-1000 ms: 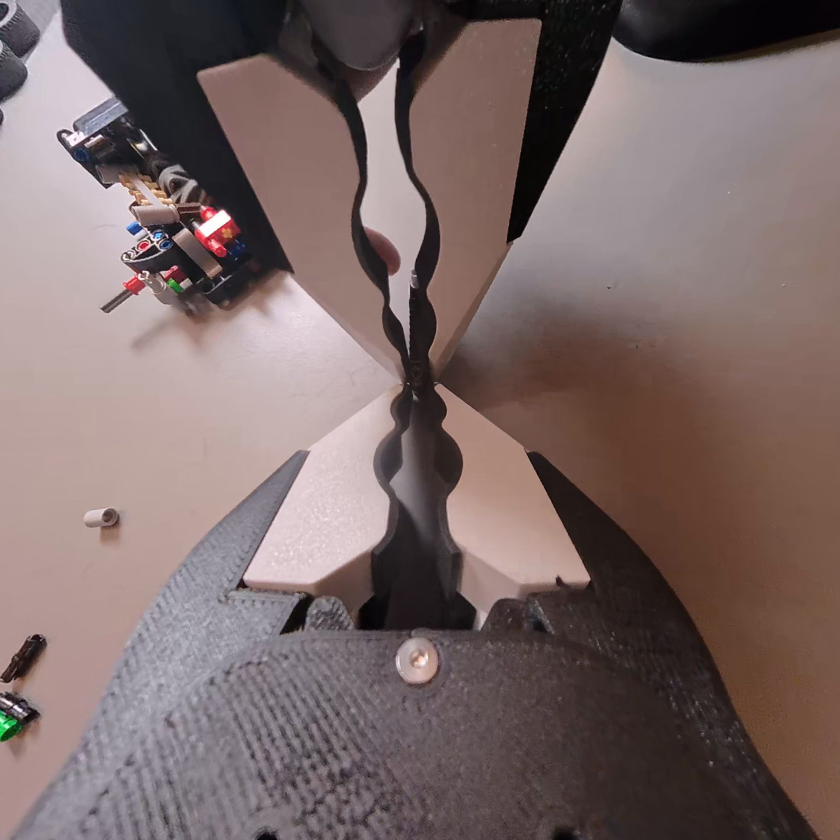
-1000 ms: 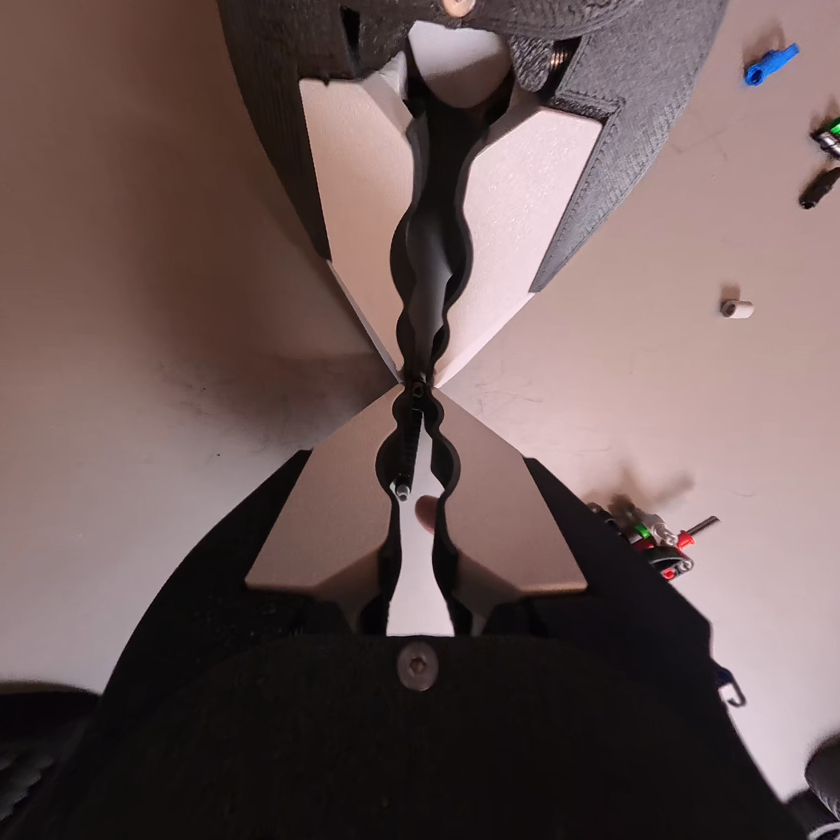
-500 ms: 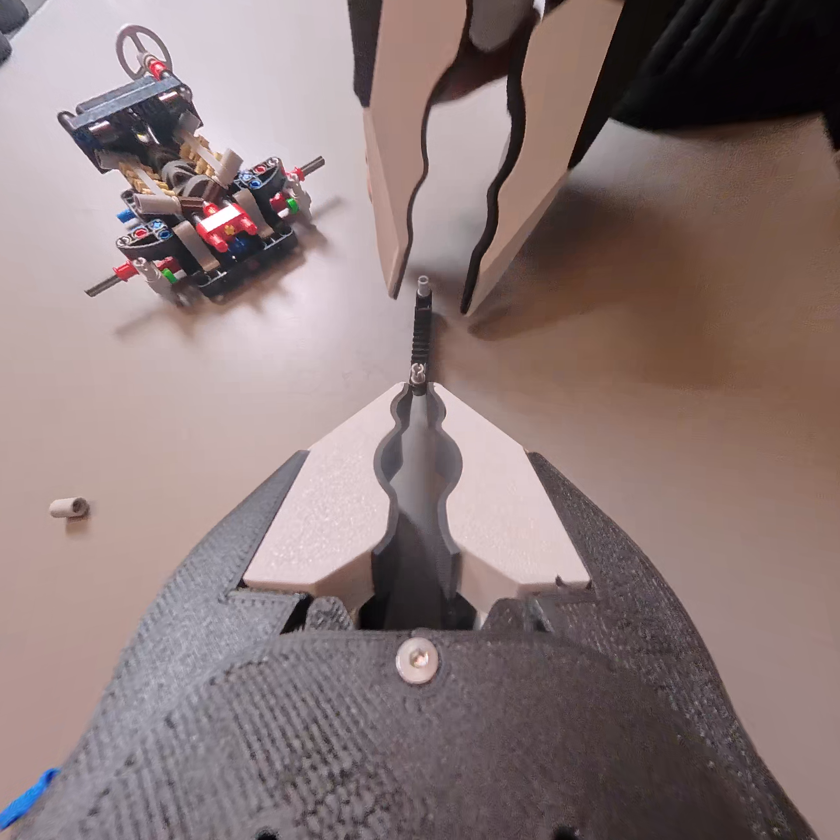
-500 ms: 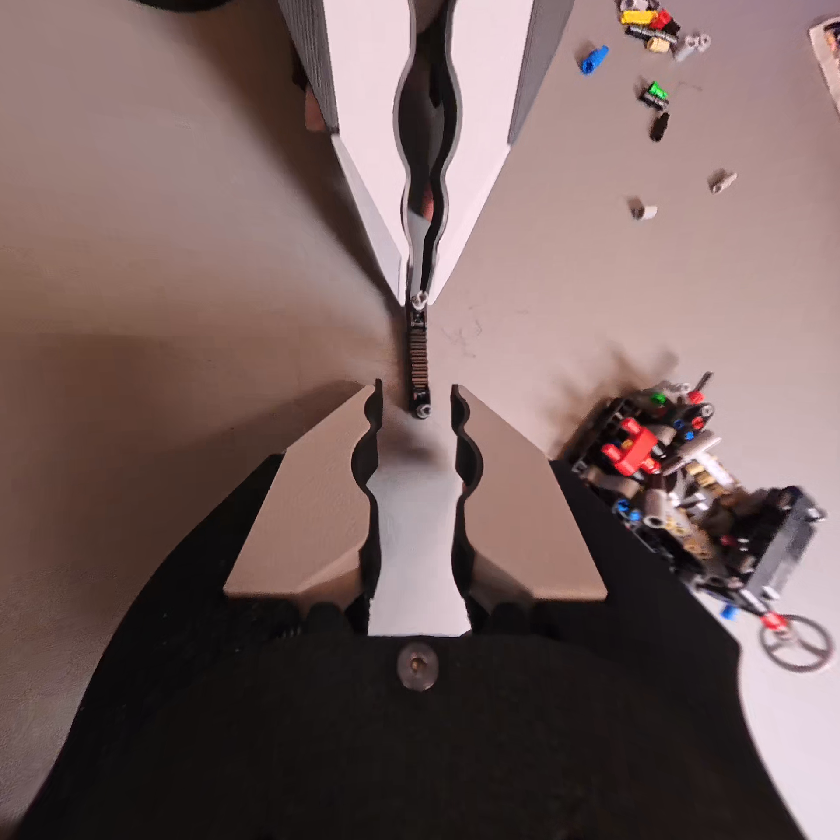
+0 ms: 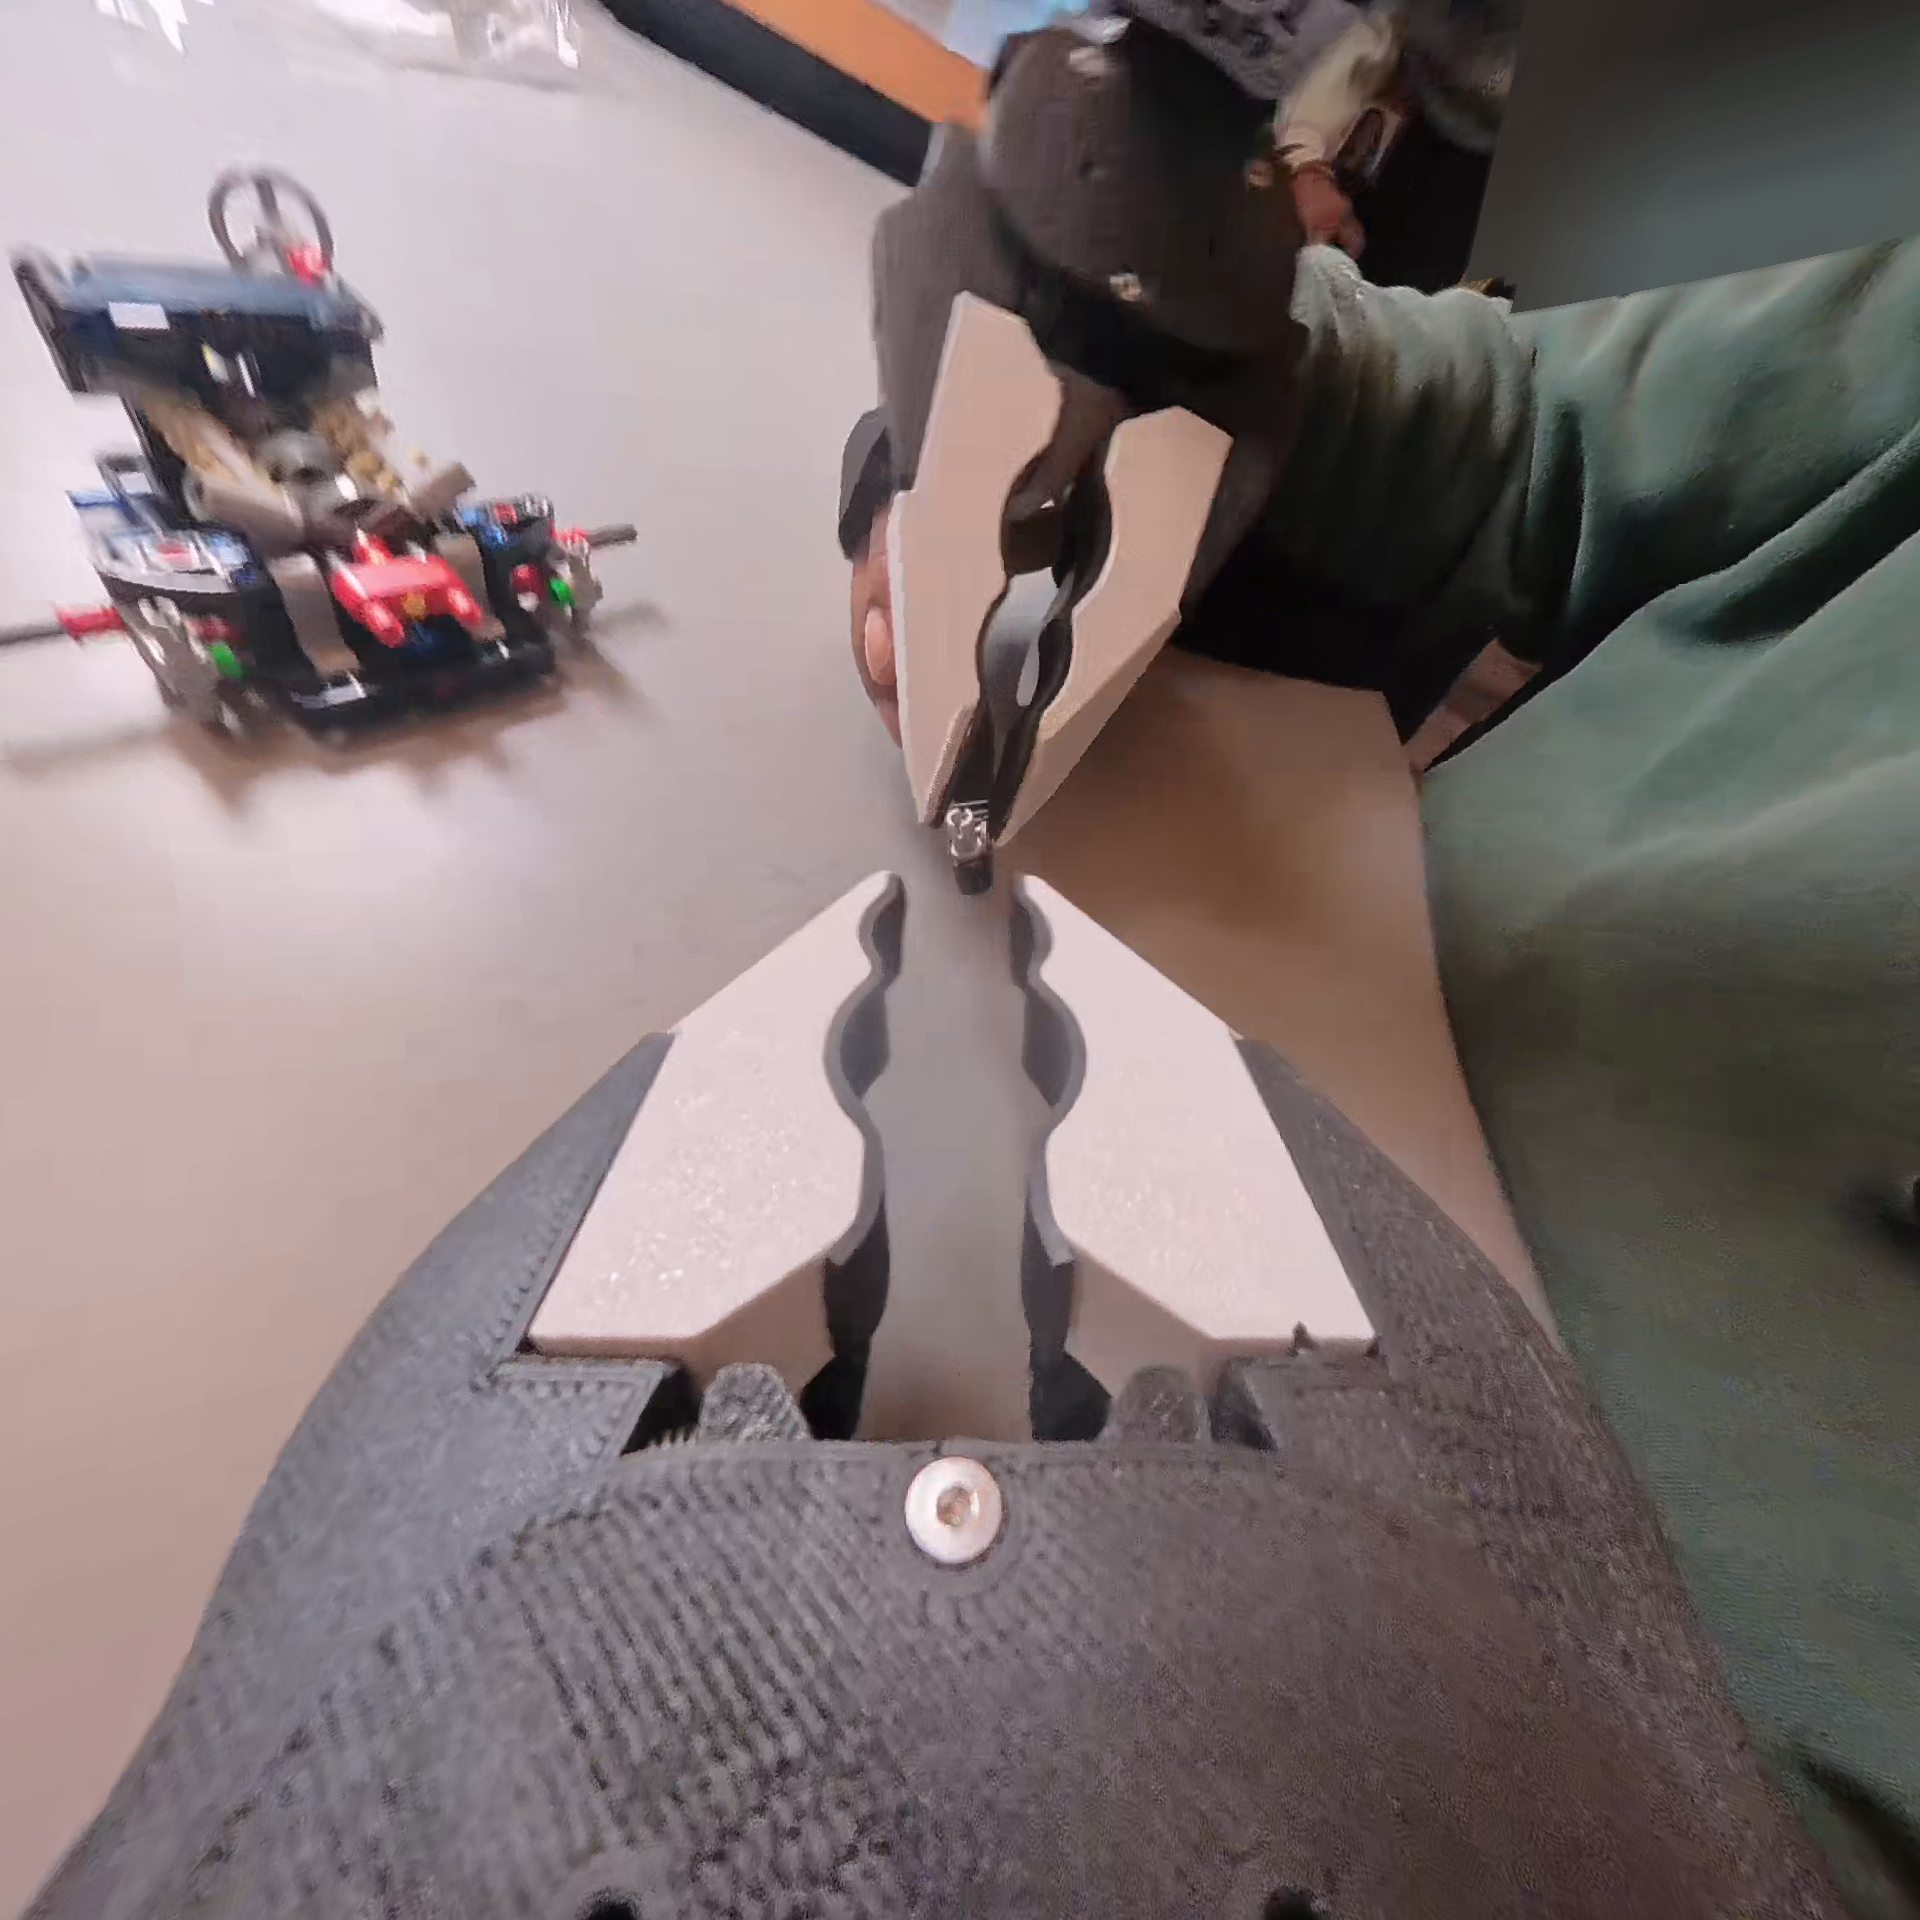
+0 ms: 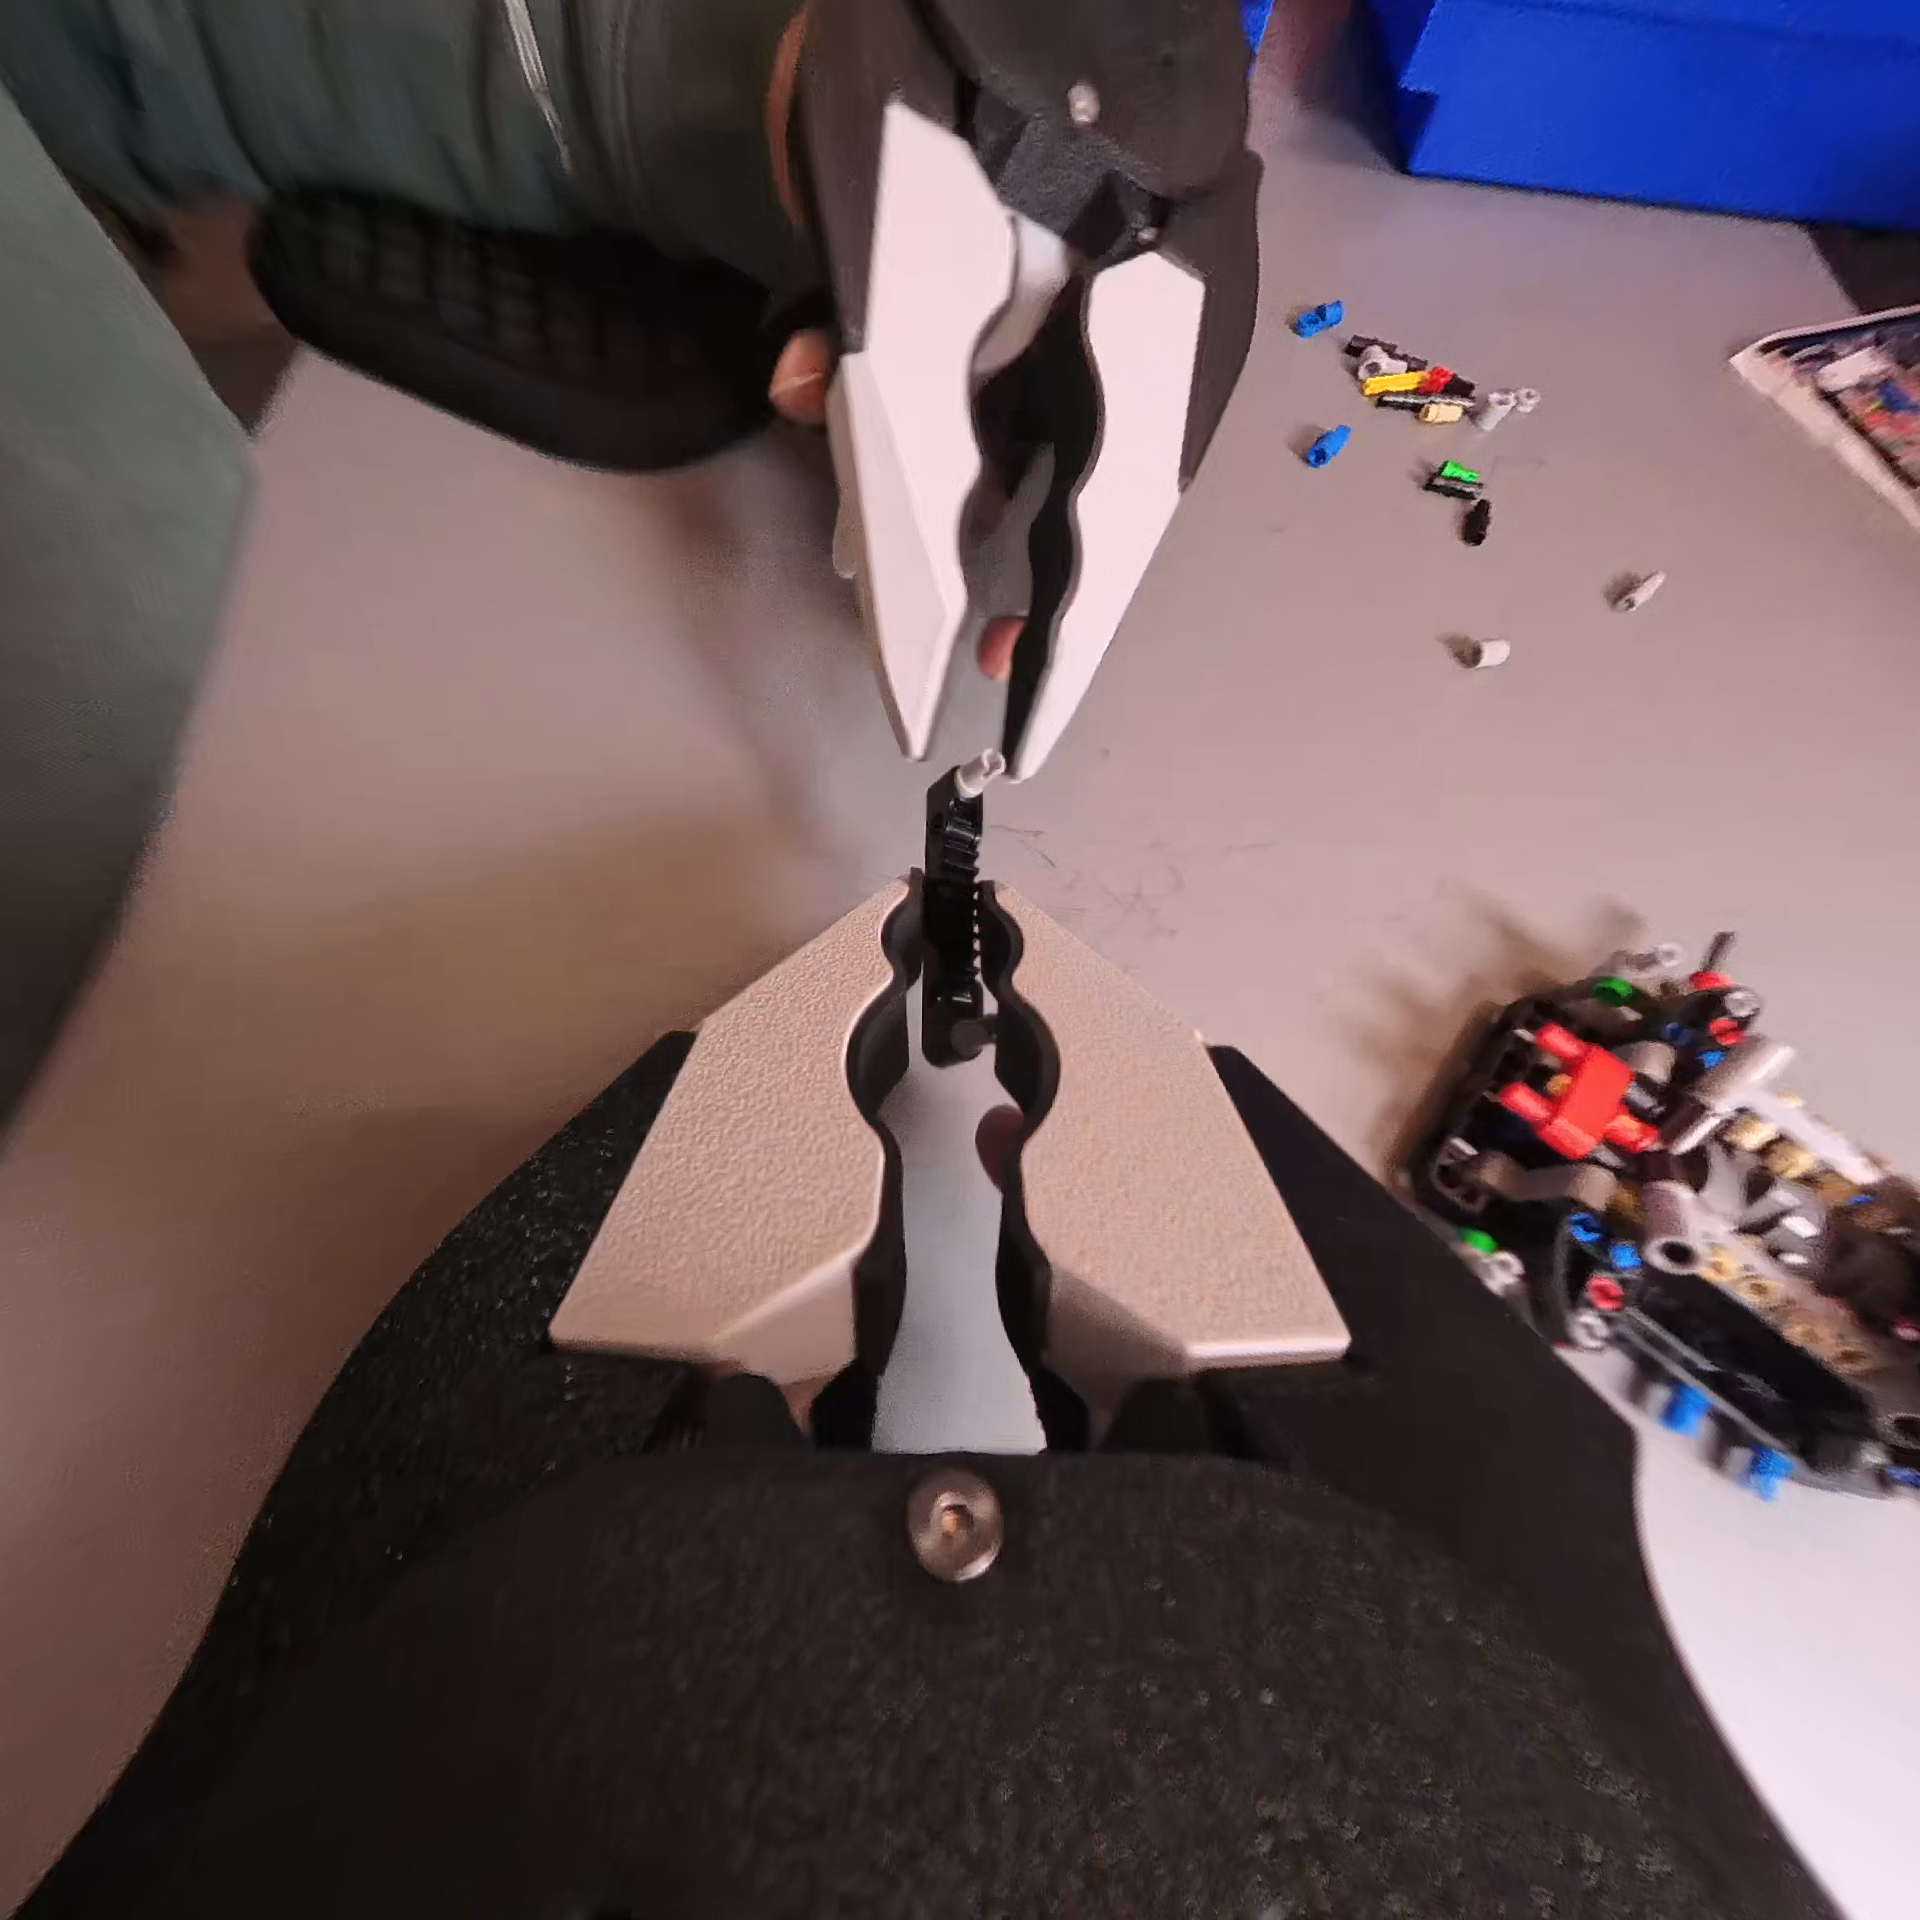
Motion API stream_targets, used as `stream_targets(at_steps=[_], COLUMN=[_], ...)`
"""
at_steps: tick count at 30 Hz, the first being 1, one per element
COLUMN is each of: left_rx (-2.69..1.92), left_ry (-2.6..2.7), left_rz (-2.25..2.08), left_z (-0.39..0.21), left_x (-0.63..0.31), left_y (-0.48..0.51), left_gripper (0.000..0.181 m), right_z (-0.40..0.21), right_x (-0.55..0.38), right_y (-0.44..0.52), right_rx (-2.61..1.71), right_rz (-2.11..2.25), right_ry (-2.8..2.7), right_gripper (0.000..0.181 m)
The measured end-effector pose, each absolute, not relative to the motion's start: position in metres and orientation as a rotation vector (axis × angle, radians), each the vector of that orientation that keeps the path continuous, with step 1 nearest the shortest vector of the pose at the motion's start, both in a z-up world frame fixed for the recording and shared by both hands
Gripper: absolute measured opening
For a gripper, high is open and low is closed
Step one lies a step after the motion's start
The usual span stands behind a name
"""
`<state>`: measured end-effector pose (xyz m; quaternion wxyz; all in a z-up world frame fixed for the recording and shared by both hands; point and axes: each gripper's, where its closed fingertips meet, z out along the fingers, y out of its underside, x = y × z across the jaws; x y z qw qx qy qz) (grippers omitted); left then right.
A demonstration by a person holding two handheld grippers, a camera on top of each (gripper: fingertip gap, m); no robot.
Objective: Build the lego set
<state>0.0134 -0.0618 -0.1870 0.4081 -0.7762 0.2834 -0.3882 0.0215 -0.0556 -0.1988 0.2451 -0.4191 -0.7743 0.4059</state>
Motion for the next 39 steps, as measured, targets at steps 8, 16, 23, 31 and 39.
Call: stream_targets(at_steps=[8, 16, 23, 31, 39], left_rx=[-1.689, -1.648, -1.673, -1.664, -1.609], left_ry=[0.959, 1.065, 1.082, 1.018, 1.114], left_rz=[-0.492, -0.403, -0.419, -0.432, -0.393], left_z=[-0.160, -0.162, -0.167, -0.166, -0.166], left_x=[0.024, 0.033, 0.035, 0.033, 0.042], left_y=[-0.064, -0.072, -0.075, -0.070, -0.080], left_gripper=[0.034, 0.016, 0.009, 0.030, 0.017], right_z=[-0.175, -0.170, -0.174, -0.175, -0.178], right_x=[0.033, 0.036, 0.038, 0.039, 0.044], right_y=[-0.067, -0.077, -0.079, -0.077, -0.087], right_rx=[-1.289, -1.298, -1.319, -1.308, -1.302], right_rz=[1.579, 1.693, 1.682, 1.611, 1.654], right_ry=[-2.029, -2.046, -2.056, -2.069, -2.114], right_gripper=[0.008, 0.008, 0.008, 0.008, 0.008])
